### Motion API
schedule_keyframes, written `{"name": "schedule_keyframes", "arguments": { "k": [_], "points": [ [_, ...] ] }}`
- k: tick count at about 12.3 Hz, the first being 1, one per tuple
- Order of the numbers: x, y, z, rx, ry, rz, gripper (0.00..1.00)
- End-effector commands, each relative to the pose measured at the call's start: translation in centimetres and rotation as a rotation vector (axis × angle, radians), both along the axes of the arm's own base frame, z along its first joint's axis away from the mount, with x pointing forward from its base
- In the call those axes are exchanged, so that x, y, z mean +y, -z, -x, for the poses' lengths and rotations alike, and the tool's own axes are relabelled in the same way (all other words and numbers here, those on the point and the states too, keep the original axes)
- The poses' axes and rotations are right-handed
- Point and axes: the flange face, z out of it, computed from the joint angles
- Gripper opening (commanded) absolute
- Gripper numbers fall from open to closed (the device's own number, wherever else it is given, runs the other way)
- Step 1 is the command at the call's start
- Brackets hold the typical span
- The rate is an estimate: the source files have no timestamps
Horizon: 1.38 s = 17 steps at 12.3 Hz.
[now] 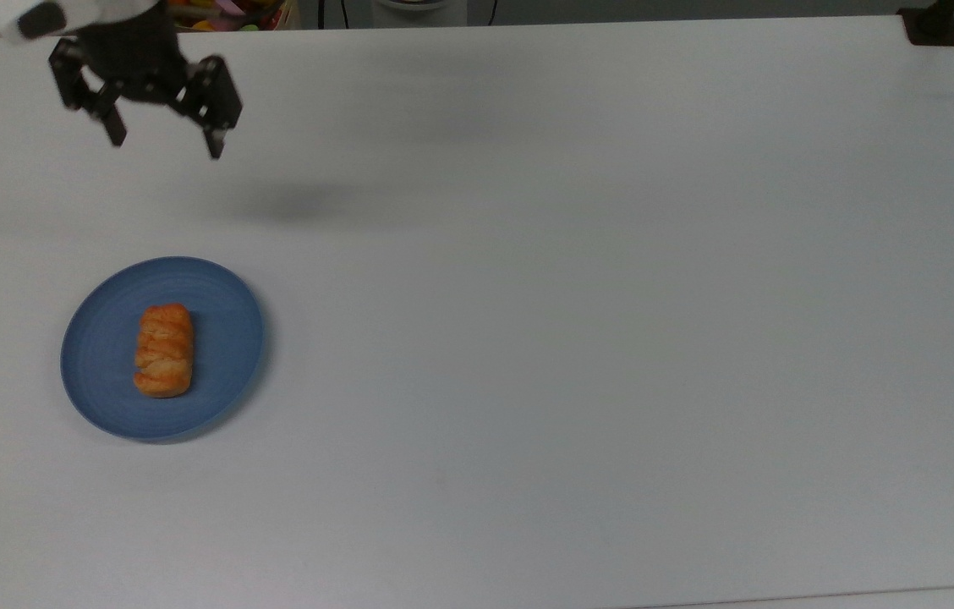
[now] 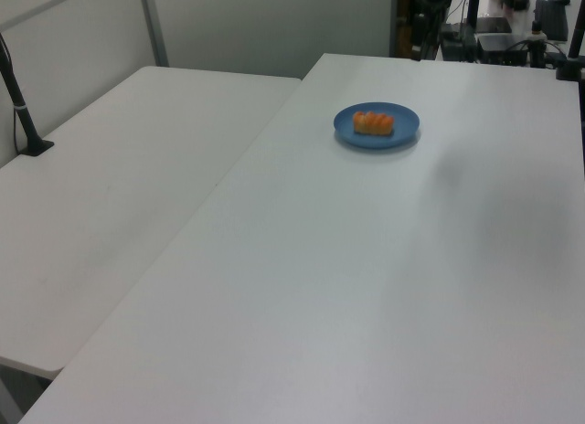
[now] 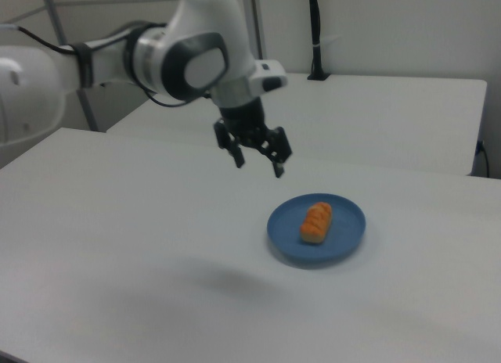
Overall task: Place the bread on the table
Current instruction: 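Move the open gripper down over the orange bread roll on the blue plate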
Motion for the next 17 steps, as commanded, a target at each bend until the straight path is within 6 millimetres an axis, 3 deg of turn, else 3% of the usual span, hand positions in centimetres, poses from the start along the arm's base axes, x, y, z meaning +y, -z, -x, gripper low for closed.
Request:
{"name": "schedule_keyframes", "arguments": {
  "k": [1,4,8,15,17],
  "points": [
    [-4.5,4.4,-4.2,-0.028,-0.021,-0.009,1.0],
    [-7.1,9.5,-6.5,-0.128,0.007,-0.009,1.0],
    [-6.3,16.0,-9.1,-0.198,0.009,0.011,1.0],
    [-4.9,21.1,-10.0,-0.224,-0.004,0.014,1.0],
    [-4.7,21.1,-10.1,-0.227,-0.006,0.014,0.93]
  ]
}}
